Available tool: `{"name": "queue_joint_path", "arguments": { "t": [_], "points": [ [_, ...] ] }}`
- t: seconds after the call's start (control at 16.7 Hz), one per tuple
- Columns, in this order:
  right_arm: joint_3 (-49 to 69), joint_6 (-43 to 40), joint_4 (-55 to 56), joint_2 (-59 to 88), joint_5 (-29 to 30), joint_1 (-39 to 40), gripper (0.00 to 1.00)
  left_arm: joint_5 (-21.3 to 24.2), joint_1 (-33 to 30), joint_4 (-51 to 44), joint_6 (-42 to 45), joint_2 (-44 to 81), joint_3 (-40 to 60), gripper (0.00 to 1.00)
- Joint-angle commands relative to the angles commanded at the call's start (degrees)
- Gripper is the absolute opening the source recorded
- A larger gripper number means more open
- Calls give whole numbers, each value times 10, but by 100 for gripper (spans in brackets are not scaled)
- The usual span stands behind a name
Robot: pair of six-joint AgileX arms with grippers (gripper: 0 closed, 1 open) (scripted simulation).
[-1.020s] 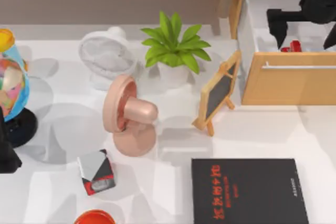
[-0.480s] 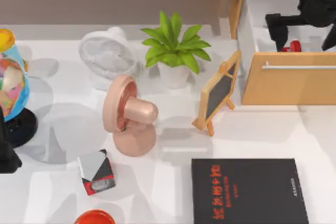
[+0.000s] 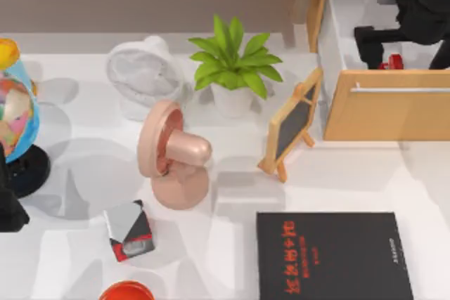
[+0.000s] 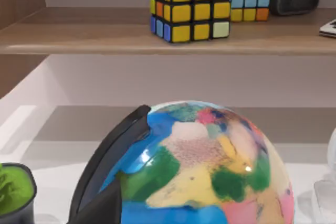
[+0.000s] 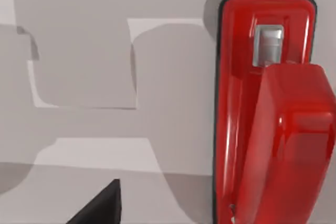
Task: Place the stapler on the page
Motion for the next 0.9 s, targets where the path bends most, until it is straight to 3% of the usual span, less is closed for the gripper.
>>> {"name": "queue_joint_path", "arguments": {
  "t": [0.78,0.9],
  "points": [
    [-5,-1,41,34,0,-2,100,0,0,0,0,0,0,100],
    [-5,-1,41,34,0,-2,85,0,0,0,0,0,0,100]
  ]
}}
